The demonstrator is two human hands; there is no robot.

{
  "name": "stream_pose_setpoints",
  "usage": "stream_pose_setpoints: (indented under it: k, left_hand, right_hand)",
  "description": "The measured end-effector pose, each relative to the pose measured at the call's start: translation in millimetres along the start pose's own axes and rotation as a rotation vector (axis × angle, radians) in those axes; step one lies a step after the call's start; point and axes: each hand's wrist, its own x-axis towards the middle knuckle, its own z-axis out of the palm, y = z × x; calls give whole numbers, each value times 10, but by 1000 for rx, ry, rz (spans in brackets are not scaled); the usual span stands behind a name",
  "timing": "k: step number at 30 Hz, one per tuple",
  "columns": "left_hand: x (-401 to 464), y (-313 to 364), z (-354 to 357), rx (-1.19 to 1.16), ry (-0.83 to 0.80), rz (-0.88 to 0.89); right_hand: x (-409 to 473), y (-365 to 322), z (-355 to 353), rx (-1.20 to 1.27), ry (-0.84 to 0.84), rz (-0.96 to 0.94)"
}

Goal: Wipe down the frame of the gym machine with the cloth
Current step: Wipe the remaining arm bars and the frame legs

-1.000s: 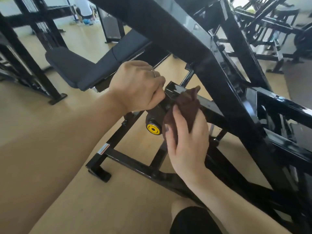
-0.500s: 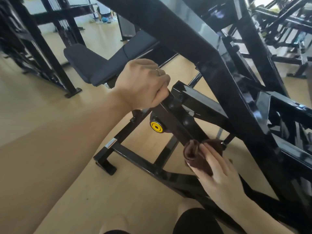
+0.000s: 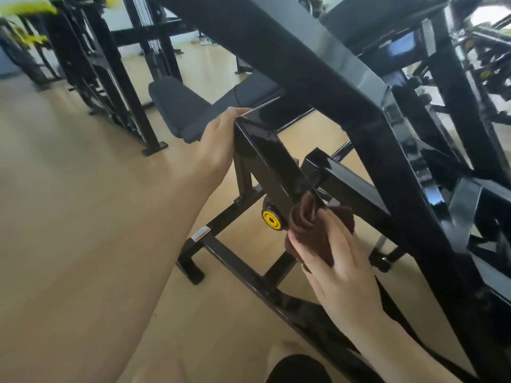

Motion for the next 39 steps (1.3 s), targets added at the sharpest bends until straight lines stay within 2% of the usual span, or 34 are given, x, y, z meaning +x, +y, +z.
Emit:
stream_pose_setpoints:
  k: [2, 8, 11, 17, 21, 23, 26, 30, 31, 34, 37, 39]
  left_hand:
    - [-46, 69, 18, -146, -12, 37]
    - [-44, -104, 166, -194, 117, 46]
    - [-10, -134, 160, -204, 94, 81]
    - [43, -155, 98, -254, 37, 129]
    - [83, -175, 87, -276, 35, 181]
    - [94, -181, 93, -288, 49, 174]
    - [54, -143, 101, -294, 43, 106]
    - [16, -98, 125, -291, 53, 87]
    - [21, -99, 119, -288, 57, 84]
    - [37, -122, 116, -299, 50, 87]
    - [67, -154, 132, -327, 77, 107]
    - [74, -163, 153, -341, 102, 110]
  right_hand:
    - [-73, 30, -21, 16, -17, -5]
    - [227, -9, 22, 65, -18, 7]
    - [548, -127, 65, -32, 37, -9]
    - [1358, -207, -12, 28, 14, 21]
    - [1612, -278, 4, 26, -43, 128]
    - [1636, -285, -19, 105, -100, 210]
    - [1595, -223, -69, 217, -130, 378]
    - [1373, -196, -84, 236, -122, 618]
    - [1359, -232, -63, 210, -88, 591]
    - [1431, -284, -10, 121, 37, 329]
    - [1618, -168, -39, 206, -62, 195]
    - [1752, -61, -52, 323, -150, 225]
